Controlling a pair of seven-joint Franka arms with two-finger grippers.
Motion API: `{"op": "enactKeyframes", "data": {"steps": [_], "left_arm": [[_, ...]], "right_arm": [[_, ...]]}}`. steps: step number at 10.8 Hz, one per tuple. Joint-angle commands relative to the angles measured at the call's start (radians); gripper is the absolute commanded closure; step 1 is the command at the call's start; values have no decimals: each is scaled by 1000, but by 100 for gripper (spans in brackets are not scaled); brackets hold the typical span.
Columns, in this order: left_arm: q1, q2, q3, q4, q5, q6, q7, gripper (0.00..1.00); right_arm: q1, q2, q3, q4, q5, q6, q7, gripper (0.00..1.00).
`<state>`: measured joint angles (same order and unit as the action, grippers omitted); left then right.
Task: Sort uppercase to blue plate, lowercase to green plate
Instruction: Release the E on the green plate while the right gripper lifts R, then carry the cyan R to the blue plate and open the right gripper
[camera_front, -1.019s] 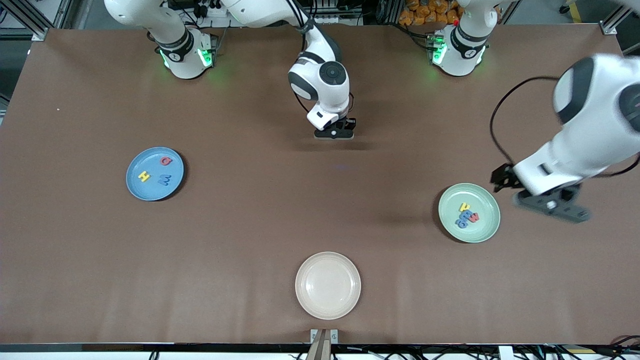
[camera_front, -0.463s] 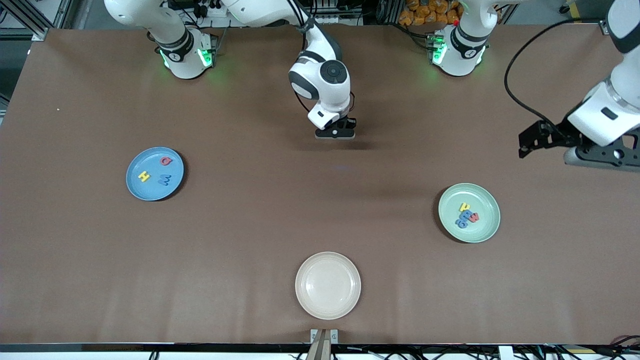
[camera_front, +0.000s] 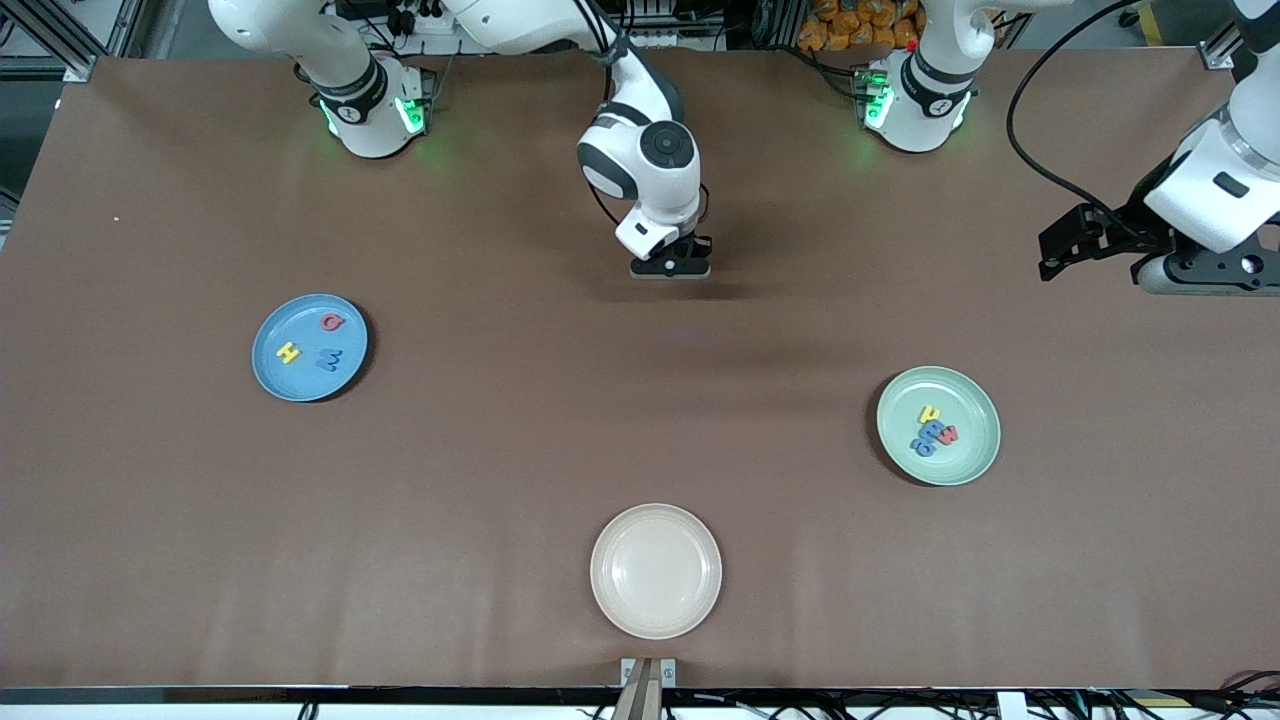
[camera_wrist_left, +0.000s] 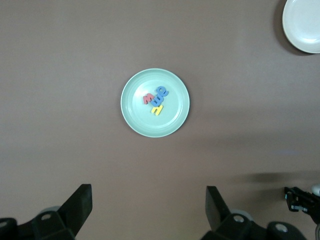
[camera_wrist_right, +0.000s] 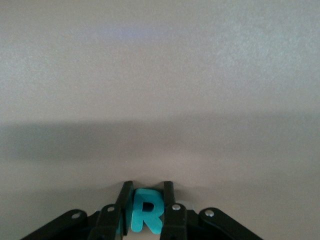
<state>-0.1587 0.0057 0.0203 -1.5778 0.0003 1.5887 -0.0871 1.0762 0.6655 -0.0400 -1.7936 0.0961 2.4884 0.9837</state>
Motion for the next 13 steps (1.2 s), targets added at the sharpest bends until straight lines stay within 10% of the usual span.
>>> {"op": "enactKeyframes", "data": {"steps": [1, 8, 13], "left_arm": [[-1, -4, 13, 70, -25, -96, -6, 0], [64, -6, 23, 68, -57, -131, 53, 0], [64, 22, 23, 107, -39, -131, 64, 0]], "right_arm": [[-93, 9, -6, 11, -19, -51, -142, 79], [-482, -12, -9, 8, -21, -184, -733, 81], [-614, -94, -167, 8, -24, -371, -1149, 81]]}}
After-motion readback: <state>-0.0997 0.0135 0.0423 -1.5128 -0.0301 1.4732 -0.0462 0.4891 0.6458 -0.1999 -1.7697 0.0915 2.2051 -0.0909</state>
